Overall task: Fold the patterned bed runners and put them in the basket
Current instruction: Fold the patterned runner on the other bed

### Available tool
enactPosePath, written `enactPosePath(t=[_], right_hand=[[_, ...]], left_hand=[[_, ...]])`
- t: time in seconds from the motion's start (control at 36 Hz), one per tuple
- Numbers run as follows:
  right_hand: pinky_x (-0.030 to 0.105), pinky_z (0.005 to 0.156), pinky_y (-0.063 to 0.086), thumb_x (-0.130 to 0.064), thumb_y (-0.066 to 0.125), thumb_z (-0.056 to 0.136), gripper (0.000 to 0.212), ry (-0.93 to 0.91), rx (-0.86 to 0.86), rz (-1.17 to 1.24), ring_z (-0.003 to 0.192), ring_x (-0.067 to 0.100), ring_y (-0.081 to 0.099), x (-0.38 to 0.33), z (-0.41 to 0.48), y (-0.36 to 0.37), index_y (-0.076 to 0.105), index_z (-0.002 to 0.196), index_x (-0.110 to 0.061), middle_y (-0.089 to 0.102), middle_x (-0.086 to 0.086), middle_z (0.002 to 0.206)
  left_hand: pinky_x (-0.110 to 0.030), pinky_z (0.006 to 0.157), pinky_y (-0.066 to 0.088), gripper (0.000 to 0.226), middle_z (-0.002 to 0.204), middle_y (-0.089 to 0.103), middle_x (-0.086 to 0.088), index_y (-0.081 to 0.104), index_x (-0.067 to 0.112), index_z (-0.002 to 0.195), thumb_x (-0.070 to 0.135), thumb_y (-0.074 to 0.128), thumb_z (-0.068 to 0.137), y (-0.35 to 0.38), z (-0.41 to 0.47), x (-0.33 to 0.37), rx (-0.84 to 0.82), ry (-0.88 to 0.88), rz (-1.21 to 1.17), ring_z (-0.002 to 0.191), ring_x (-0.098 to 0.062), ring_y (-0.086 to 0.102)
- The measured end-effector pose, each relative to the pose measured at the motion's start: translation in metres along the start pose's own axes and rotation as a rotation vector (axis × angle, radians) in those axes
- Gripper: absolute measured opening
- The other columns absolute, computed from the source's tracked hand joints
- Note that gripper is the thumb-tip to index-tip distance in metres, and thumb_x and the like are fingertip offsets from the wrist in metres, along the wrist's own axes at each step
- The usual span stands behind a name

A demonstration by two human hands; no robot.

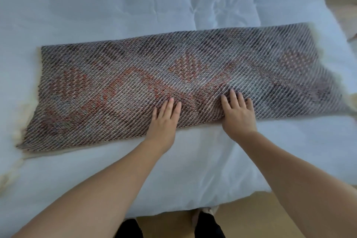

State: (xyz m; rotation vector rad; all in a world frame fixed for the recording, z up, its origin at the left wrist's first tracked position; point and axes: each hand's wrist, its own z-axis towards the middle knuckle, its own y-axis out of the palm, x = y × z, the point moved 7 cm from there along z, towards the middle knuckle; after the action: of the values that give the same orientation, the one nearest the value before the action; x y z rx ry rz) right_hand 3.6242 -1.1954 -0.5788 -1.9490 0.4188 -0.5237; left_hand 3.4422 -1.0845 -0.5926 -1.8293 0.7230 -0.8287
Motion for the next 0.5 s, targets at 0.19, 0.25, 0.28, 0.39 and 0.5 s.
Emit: enactPosePath(t=[0.19,0.25,0.28,0.39,0.5], right_hand=[[0.054,0.117,0.004,-0.014,0.033,0.095,0.057,-0.247,-0.027,0.022,0.147,0.026,0.008,0.012,0.005,0.011,0.019,0.151,-0.012,0.014,0.008,0.160],[0.054,0.116,0.002,-0.012,0.032,0.095,0.057,-0.321,-0.037,0.030,0.147,0.026,0.008,0.014,-0.003,0.012,0.020,0.150,-0.013,0.015,0.006,0.160],[0.055,0.115,0.000,-0.013,0.031,0.095,0.057,-0.368,-0.061,0.023,0.147,0.026,0.007,0.012,-0.008,0.015,0.019,0.151,-0.013,0.014,0.005,0.160],[0.054,0.115,-0.003,-0.034,0.024,0.102,0.052,-0.476,-0.133,0.061,0.147,0.027,0.000,0.014,-0.021,0.024,0.020,0.151,-0.018,0.007,0.005,0.161],[0.047,0.117,-0.001,-0.044,0.015,0.101,0.055,-0.418,-0.065,0.184,0.147,0.026,0.001,0.029,-0.006,0.011,0.020,0.151,-0.020,0.006,0.007,0.161]], left_hand=[[-0.047,0.116,-0.001,0.091,0.158,-0.019,-0.007,-0.012,0.020,0.150,-0.011,0.044,0.084,0.008,0.011,0.017,-0.133,-0.080,0.026,0.144,-0.026,-0.016],[-0.046,0.116,-0.003,0.094,0.157,-0.023,-0.004,-0.013,0.022,0.150,-0.013,0.043,0.082,0.008,0.003,0.014,-0.174,-0.077,0.036,0.144,-0.024,-0.019],[-0.046,0.116,-0.004,0.095,0.157,-0.024,-0.004,-0.014,0.023,0.149,-0.013,0.042,0.082,0.008,-0.001,0.014,-0.197,-0.075,0.046,0.144,-0.023,-0.020],[-0.044,0.116,-0.010,0.096,0.155,-0.029,-0.002,-0.016,0.024,0.149,-0.003,0.045,0.080,0.011,-0.011,0.020,-0.279,-0.092,0.034,0.142,-0.019,-0.024],[-0.036,0.116,-0.011,0.078,0.159,-0.017,-0.001,-0.007,0.023,0.151,0.020,0.037,0.087,0.001,0.005,0.037,-0.194,-0.057,-0.087,0.144,-0.014,-0.018]])
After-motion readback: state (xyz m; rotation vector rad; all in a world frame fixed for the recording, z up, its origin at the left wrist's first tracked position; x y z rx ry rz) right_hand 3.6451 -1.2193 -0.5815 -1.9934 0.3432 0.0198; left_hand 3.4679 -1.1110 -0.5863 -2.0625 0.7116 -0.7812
